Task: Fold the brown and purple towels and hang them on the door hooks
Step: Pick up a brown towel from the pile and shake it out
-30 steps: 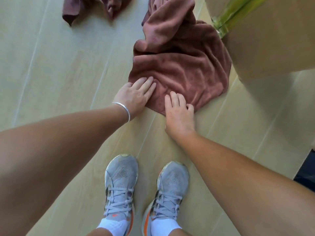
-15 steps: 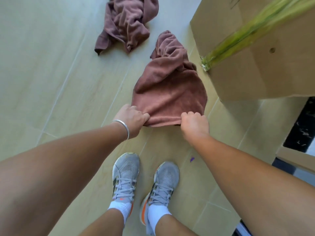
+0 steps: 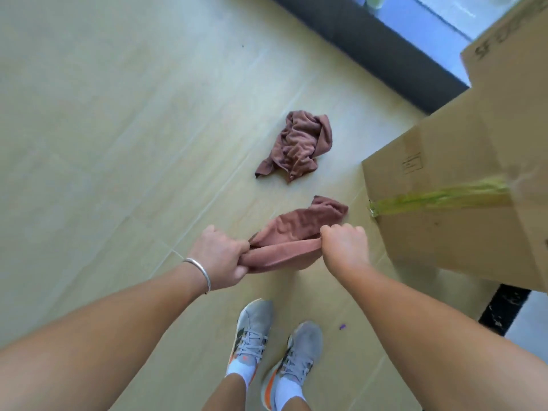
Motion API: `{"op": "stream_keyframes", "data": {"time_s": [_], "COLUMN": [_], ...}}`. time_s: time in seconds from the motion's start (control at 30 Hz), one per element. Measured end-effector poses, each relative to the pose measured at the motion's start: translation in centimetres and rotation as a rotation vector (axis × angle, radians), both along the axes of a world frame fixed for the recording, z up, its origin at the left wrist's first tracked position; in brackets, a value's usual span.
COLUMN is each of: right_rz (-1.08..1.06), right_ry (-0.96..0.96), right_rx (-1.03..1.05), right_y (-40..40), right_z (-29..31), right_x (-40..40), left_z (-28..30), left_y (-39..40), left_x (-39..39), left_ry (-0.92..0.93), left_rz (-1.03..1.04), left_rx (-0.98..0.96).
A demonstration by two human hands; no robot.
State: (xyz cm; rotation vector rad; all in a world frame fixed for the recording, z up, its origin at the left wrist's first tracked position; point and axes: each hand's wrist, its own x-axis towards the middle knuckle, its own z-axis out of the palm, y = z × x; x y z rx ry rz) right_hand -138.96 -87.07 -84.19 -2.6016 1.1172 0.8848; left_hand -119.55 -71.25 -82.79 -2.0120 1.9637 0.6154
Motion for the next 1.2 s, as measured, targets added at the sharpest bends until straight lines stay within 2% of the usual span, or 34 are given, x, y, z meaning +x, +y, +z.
{"op": "stream_keyframes", "data": {"time_s": [0.07, 0.17, 0.27, 0.4, 0.6, 0.67, 0.77, 1.0, 1.1, 1.2], "right_rz": [0.036, 0.092, 0.154, 0.248, 0.434, 0.509, 0.504, 0.588, 0.64, 0.724], "right_ry": [-0.029, -0.072, -0.15, -0.369, -0.523, -0.563, -0.621, -0.805, -0.82, -0.811], "right_rx": [-0.017, -0.037, -0.044, -0.013, -0.008, -0.036, -0.068, -0.082, -0.054, -0.025], "right_y": [-1.1, -2.1, -2.5, -2.4, 0.2, 0.9, 1.6, 7.0, 10.7, 13.9], "right_z": [2.8, 7.0, 11.0, 16.3, 23.0, 24.3, 25.9, 34.0, 35.2, 35.1], "right_x": [2.6, 6.5, 9.8, 13.7, 18.4, 20.5, 25.1, 35.1, 36.5, 35.7], "left_z": [3.2, 7.5, 10.7, 14.7, 19.5, 21.3, 24.3, 32.3, 34.6, 34.2], "left_y": [-0.2, -0.3, 1.0, 4.9, 13.1, 15.2, 17.3, 24.0, 27.9, 31.7], "left_x": [2.5, 5.9, 8.2, 9.4, 10.2, 11.0, 13.8, 21.3, 21.6, 19.8], "left_ry": [-0.121, -0.202, -0.231, -0.251, -0.151, -0.172, -0.204, -0.394, -0.433, -0.46], "left_rz": [0.041, 0.153, 0.242, 0.389, 0.856, 1.049, 1.238, 1.325, 1.367, 1.407], "left_rx": [0.051, 0.115, 0.093, 0.084, -0.106, -0.084, -0.054, -0.25, -0.337, -0.397]}}
